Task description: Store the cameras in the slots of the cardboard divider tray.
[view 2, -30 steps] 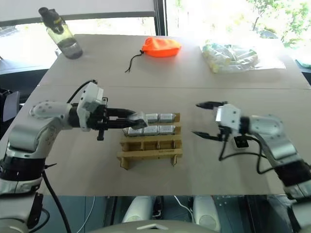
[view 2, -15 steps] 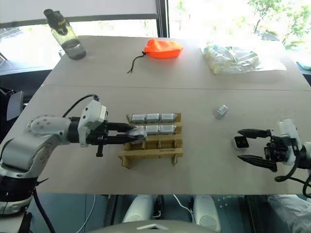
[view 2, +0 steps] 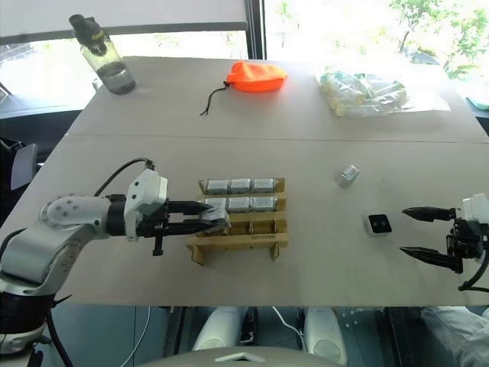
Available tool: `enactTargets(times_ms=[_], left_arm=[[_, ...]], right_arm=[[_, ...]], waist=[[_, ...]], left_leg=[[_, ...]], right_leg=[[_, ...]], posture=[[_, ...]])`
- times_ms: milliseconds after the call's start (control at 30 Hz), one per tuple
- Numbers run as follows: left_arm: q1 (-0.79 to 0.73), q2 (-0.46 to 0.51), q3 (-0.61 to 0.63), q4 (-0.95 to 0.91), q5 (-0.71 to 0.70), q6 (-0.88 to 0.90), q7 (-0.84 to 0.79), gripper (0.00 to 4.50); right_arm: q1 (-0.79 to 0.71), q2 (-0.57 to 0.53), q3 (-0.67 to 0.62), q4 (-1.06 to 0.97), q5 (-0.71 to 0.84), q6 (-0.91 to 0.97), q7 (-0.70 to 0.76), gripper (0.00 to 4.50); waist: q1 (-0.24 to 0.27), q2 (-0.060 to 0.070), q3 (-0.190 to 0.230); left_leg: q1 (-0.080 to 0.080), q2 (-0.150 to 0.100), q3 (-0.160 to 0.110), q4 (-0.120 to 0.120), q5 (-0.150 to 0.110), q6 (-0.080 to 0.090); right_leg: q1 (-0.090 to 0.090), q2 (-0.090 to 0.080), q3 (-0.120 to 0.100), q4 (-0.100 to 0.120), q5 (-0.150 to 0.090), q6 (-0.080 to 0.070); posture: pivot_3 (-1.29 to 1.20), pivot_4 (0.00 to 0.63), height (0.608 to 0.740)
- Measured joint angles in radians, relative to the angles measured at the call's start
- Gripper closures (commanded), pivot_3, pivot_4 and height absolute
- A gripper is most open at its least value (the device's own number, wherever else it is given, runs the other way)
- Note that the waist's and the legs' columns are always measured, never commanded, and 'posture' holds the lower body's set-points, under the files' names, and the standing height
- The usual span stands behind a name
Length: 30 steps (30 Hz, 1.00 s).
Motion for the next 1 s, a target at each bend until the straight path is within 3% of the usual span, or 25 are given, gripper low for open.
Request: enactTargets(times_ms=[267, 1000], left_arm=[[0.009, 0.007, 0.0, 0.032, 0.012, -0.043, -0.025, 3.74], [0.006, 0.03, -0.018, 0.114, 0.06, -0.12, -0.1, 3.74]], right_arm=[[-0.019, 0.034, -0.045, -0.042, 0.106, 0.121, 0.007, 0.0], [0.086, 0.016, -0.097, -0.161, 0.148, 0.157, 0.01, 0.0]], waist=[[0.002, 0.0, 0.0], [0.001, 0.0, 0.0]], left_leg=[[0.0, 0.0, 0.0, 0.0, 0.0, 0.0], [0.0, 0.0, 0.0, 0.0, 0.0, 0.0]], right_leg=[[0.0, 0.0, -0.001, 0.0, 0.0, 0.0], [0.0, 0.0, -0.001, 0.0, 0.0, 0.0]], posture=[[0.0, 0.15, 0.726], [0.0, 0.15, 0.726]])
